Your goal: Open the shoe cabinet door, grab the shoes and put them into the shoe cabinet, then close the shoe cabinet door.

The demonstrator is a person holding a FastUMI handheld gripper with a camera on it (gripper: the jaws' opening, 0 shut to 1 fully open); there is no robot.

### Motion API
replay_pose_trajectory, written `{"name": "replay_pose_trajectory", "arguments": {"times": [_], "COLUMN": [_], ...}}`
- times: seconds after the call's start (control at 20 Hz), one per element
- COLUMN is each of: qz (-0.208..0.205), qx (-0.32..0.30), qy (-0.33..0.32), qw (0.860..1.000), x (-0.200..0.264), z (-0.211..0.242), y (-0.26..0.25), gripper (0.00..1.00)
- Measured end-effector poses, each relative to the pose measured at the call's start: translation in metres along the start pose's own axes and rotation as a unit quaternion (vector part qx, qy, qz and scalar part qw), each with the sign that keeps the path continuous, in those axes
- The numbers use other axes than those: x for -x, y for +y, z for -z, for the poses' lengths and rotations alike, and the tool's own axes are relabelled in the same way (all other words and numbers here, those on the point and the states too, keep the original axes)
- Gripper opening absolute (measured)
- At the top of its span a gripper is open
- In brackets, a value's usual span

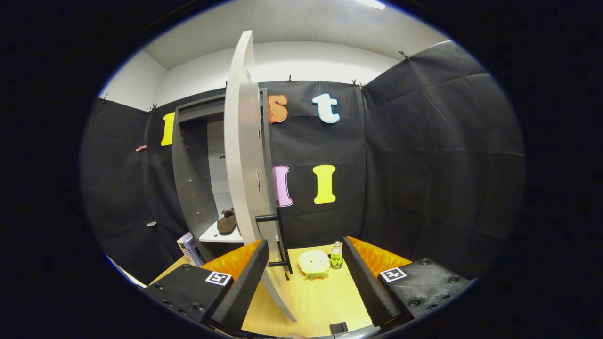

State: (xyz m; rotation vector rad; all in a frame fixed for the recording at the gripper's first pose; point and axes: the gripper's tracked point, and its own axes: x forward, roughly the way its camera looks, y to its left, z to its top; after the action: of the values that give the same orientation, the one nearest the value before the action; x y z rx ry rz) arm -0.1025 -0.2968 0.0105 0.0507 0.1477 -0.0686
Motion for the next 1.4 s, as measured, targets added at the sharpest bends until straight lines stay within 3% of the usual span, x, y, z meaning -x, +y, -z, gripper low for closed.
{"name": "replay_pose_trajectory", "arguments": {"times": [0.15,0.7,1.1,1.4], "qz": [-0.022,-0.031,-0.094,-0.115], "qx": [-0.002,-0.015,-0.007,-0.011], "qy": [0.024,0.035,0.047,0.046], "qw": [0.999,0.999,0.994,0.992], "x": [-0.019,-0.024,-0.03,-0.032], "z": [0.014,0.013,0.012,0.013], "y": [0.005,0.008,0.022,0.033], "gripper": [0.98,0.95,0.95,0.95]}}
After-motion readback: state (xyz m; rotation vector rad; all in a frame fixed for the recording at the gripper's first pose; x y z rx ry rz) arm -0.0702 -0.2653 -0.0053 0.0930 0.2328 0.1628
